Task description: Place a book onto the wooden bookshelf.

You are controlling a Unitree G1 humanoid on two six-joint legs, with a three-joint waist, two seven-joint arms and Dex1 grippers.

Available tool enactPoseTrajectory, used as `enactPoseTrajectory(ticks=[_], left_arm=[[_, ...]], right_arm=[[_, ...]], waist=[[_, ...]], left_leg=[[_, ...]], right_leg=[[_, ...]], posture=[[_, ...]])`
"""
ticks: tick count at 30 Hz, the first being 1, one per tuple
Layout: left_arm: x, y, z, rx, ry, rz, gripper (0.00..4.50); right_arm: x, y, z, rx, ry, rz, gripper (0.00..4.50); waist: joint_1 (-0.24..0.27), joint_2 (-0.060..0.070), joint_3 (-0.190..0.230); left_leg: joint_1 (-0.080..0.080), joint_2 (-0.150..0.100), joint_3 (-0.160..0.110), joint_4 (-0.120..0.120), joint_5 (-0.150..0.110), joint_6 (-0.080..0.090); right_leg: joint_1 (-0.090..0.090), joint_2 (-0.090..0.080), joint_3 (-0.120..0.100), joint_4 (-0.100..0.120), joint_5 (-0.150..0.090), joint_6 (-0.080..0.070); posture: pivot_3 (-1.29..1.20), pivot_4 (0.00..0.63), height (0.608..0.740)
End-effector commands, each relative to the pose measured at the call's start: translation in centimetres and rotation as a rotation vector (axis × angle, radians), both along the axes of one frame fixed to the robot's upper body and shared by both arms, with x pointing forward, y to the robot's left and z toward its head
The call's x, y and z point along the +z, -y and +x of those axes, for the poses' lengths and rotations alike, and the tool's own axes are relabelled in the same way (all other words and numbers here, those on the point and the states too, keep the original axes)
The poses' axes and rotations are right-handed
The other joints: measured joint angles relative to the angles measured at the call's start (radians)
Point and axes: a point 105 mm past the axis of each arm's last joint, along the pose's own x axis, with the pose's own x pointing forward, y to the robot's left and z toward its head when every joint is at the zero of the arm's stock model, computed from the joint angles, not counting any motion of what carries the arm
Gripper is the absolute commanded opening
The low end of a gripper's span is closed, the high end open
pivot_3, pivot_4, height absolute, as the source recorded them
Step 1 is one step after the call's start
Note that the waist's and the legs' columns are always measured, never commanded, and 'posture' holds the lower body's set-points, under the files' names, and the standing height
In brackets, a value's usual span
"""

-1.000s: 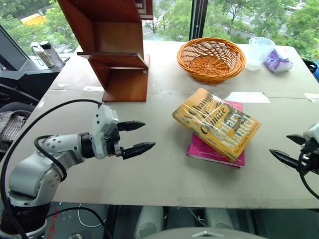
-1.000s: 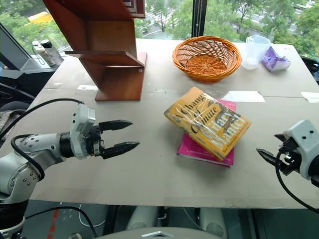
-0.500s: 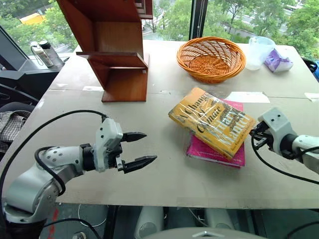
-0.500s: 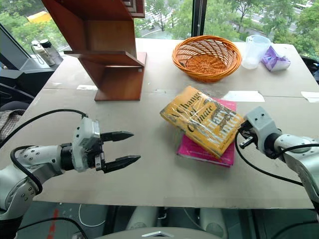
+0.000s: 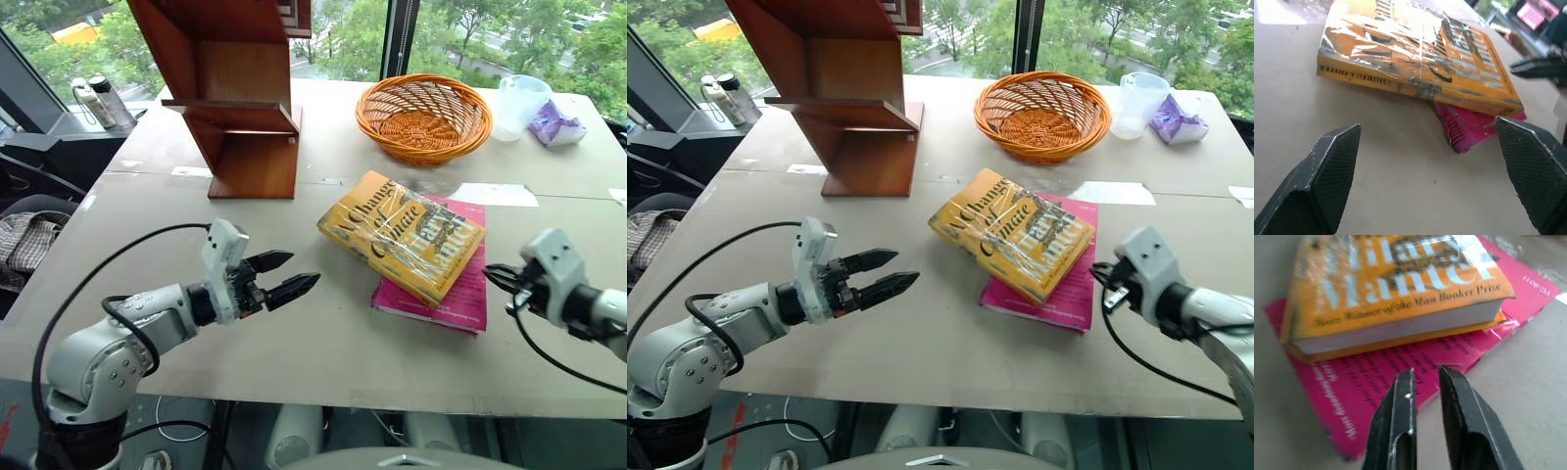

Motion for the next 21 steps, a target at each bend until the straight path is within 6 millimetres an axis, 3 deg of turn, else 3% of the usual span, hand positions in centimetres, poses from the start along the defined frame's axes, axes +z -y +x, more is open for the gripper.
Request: enactPoseTrajectory(ticks=[1,6,11,15,21], left_arm=[[-0.6,1.2,0.3,0.002,-0.18,-0.127,4.5],[-1.4,3.1,2.4,0.076,-0.349,-0.269,4.5],[-1.7,4.7,4.9,0.187,-0.492,-0.415,4.5],[-2.2,7.2,6.3,0.227,-0.607,-0.519,4.5],[-1.7,9.8,7.8,0.235,-0.663,-0.586,4.5]], right_arm=[[3.6,-0.8,-3.0,0.144,0.159,0.081,2.15],[4.2,-0.1,-4.2,0.17,0.206,0.092,4.45],[4.2,-0.3,-4.4,0.194,0.192,0.069,4.45],[4.9,-0.8,-5.1,0.205,0.199,0.079,4.45],[6.2,-2.1,-5.8,0.223,0.218,0.132,4.45]], waist=[[-0.011,-0.001,0.0],[-0.016,-0.001,0.0],[-0.012,-0.002,0.0],[-0.006,-0.002,-0.001],[0.002,-0.002,-0.001]], left_leg=[[0.0,0.0,0.0,0.0,0.0,0.0],[0.016,0.0,-0.002,0.0,-0.003,-0.004],[0.014,-0.001,-0.003,0.0,-0.001,-0.002],[0.013,-0.002,-0.002,-0.001,0.0,0.0],[0.013,-0.003,-0.001,-0.001,0.0,0.0]], right_leg=[[0.0,0.0,-0.001,0.0,0.0,0.0],[0.012,-0.003,0.0,0.001,-0.002,-0.005],[0.012,-0.004,0.004,0.001,-0.001,-0.008],[0.012,-0.002,0.006,0.0,0.001,-0.011],[0.012,-0.001,0.006,-0.001,0.001,-0.011]], posture=[[0.0,0.15,0.733],[0.0,0.15,0.733],[0.0,0.15,0.733],[0.0,0.15,0.733],[0.0,0.15,0.733]])
